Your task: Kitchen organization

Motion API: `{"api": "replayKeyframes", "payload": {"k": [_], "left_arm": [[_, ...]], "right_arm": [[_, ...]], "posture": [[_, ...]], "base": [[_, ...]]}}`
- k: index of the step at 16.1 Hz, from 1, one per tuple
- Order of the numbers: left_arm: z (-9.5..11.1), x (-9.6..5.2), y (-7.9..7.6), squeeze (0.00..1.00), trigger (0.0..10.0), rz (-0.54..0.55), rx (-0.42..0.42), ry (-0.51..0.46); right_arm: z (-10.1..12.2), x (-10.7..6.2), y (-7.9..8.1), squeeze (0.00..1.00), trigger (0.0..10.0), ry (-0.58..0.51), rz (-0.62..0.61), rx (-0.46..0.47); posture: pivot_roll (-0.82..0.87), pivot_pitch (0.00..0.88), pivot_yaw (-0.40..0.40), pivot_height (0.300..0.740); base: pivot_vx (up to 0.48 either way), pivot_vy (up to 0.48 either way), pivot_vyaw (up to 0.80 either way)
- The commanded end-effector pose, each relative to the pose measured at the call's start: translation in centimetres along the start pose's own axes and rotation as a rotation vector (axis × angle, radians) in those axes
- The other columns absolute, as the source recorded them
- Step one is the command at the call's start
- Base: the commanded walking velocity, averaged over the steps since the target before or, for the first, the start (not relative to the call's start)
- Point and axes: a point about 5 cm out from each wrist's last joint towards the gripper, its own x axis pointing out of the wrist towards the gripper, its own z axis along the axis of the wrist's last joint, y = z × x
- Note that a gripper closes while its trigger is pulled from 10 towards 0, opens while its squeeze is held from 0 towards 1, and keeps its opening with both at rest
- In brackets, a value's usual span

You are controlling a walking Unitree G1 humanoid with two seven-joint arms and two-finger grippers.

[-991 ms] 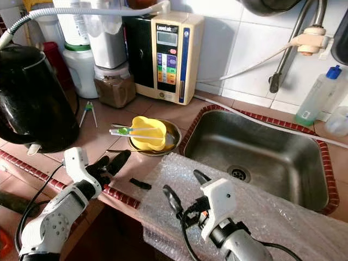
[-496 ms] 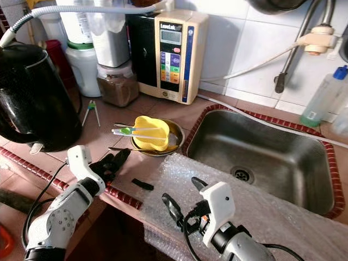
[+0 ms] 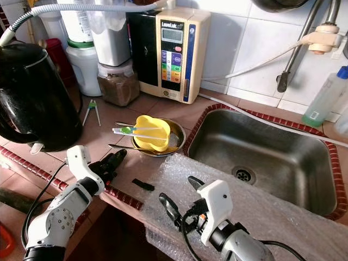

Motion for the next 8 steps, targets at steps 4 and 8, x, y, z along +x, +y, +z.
{"api": "replayKeyframes", "payload": {"k": [4,8], "left_arm": [[0.4,0.1,-0.1,0.00,0.0,0.017,-0.002,0.013],[1.0,0.2,-0.4,0.00,0.0,-0.005,-0.021,-0.002]], "right_arm": [[-0.1,0.2,0.0,0.00,10.0,-0.004,-0.005,-0.010],[-0.3,0.6,-0.1,0.00,10.0,-0.001,-0.006,-0.027]], "posture": [[0.09,0.000,0.013,0.740],[0.09,0.000,0.022,0.740]], "base": [[0.000,0.000,0.00],[0.000,0.000,0.00]]}}
